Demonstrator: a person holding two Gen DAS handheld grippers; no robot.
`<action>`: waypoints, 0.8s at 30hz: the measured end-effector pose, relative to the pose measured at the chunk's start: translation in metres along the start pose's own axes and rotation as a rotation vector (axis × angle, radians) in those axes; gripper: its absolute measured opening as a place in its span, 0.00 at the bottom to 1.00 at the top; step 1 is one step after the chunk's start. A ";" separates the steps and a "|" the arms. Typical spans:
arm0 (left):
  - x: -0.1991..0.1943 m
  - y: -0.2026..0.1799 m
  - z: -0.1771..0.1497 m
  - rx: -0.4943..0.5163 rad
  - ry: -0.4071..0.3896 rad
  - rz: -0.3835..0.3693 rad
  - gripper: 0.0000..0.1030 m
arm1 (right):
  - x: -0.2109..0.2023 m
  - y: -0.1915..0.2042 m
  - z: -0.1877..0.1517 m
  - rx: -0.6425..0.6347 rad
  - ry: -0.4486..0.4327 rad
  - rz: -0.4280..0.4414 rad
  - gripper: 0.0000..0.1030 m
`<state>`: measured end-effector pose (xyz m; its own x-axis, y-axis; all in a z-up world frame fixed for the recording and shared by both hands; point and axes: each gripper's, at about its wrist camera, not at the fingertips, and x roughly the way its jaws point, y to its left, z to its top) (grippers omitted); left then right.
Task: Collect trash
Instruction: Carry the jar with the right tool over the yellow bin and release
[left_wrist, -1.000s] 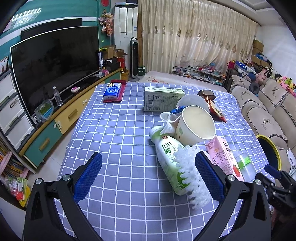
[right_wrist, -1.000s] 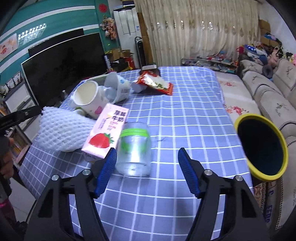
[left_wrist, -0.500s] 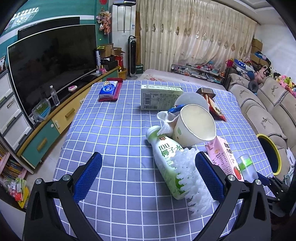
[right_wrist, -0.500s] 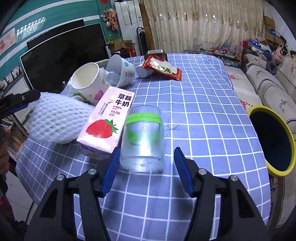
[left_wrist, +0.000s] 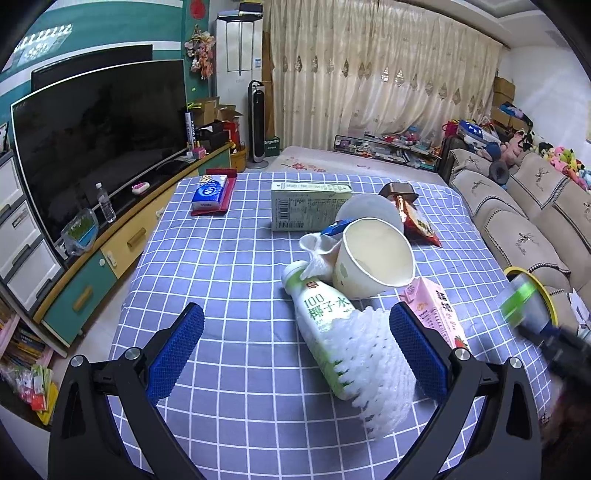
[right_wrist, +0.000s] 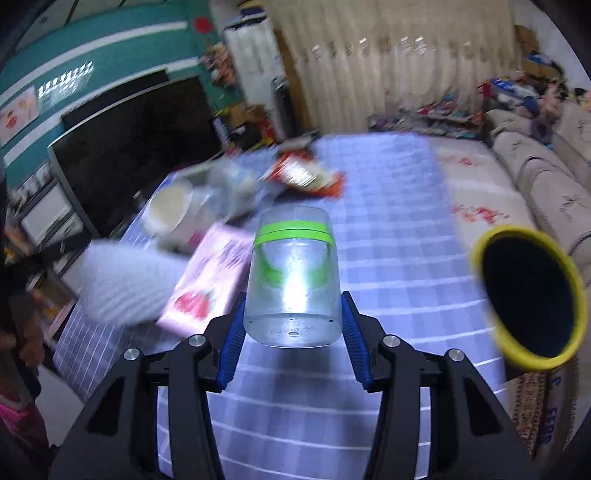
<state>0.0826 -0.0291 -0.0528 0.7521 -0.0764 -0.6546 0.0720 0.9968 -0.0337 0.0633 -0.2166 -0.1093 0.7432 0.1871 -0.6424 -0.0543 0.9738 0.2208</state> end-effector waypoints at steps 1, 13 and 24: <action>0.000 -0.002 0.001 0.003 0.000 -0.006 0.96 | -0.006 -0.016 0.007 0.013 -0.012 -0.039 0.45; -0.004 -0.024 0.001 0.035 0.001 -0.055 0.96 | 0.104 -0.237 0.002 0.216 0.508 -0.390 0.46; -0.007 -0.067 -0.010 0.145 0.029 -0.153 0.96 | 0.157 -0.270 -0.016 0.252 0.727 -0.409 0.46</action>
<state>0.0664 -0.0949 -0.0536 0.7064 -0.2236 -0.6716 0.2785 0.9601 -0.0268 0.1836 -0.4482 -0.2816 0.0570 -0.0514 -0.9970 0.3365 0.9412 -0.0293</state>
